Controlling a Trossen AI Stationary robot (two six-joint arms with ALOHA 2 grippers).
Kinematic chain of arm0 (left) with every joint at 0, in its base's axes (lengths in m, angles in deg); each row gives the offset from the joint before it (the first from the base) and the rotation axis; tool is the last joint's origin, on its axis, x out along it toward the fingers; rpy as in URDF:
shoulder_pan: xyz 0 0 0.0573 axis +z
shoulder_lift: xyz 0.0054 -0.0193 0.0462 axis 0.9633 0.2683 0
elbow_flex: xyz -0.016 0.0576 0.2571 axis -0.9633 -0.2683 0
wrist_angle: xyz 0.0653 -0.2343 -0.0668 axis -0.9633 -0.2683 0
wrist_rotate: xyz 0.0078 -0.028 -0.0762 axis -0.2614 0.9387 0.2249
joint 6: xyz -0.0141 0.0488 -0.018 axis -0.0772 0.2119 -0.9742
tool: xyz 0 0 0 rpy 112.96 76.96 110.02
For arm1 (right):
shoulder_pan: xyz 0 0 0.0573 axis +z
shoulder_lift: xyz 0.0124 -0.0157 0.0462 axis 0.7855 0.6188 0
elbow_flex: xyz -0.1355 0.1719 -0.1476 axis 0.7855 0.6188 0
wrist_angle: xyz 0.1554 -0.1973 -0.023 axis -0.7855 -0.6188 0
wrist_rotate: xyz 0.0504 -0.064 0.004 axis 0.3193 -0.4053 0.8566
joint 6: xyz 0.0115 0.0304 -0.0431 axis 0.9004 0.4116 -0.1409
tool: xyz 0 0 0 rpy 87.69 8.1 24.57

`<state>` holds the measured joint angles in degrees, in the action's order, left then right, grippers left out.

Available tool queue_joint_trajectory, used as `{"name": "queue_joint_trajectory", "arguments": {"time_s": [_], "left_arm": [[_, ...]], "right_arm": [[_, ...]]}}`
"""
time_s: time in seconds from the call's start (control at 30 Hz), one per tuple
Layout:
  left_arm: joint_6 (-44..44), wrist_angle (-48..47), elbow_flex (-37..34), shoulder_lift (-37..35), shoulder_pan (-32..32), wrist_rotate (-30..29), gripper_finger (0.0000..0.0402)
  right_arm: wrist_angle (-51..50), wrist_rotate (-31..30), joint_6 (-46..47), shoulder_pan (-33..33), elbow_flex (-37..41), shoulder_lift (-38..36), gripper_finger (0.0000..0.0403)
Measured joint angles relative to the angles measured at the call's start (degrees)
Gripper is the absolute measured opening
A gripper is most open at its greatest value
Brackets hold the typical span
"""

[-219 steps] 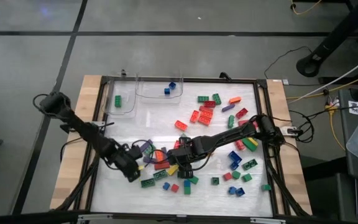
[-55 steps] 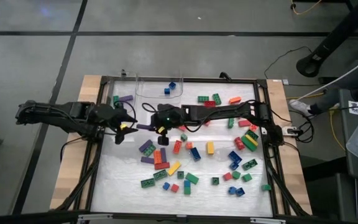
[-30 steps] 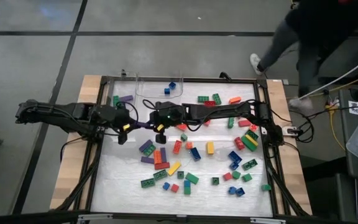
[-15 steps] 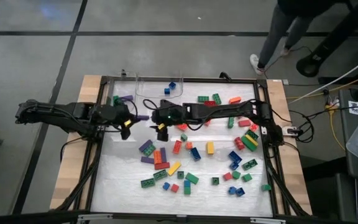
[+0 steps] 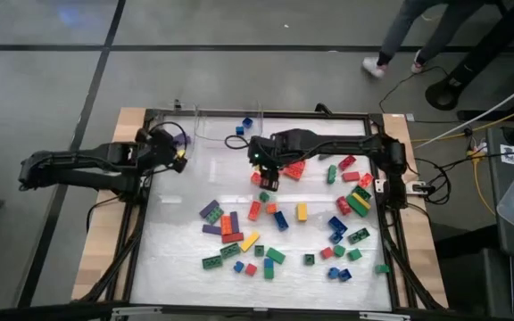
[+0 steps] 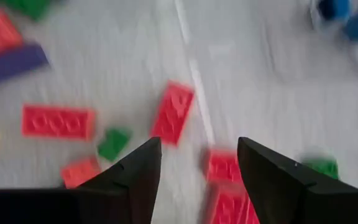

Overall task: Sort blocks by size
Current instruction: Put the large purple block into the left transparent bin, then put the large orange game piece into the left transparent bin

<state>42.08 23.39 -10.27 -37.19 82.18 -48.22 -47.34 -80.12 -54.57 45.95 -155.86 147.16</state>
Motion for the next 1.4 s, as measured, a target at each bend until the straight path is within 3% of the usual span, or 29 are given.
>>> {"name": "queue_joint_trajectory", "arguments": {"time_s": [0.3,0.53,0.8,1.4], "left_arm": [[-0.6,0.1,0.0,0.8,7.4,1.2,0.0107],[-0.8,0.1,0.0,0.9,8.9,8.3,0.0133],[-0.1,0.1,0.0,0.9,8.9,16.3,0.0139],[0.7,0.2,0.0,0.9,8.8,17.2,0.0134]], "right_arm": [[0.8,10.5,-5.3,3.1,6.1,0.3,0.0194],[12.8,9.9,-17.2,8.8,11.7,0.3,0.0193],[24.7,4.9,-32.5,12.4,17.7,0.3,0.0193],[29.4,7.0,-44.0,10.7,18.4,4.3,0.0193]]}}
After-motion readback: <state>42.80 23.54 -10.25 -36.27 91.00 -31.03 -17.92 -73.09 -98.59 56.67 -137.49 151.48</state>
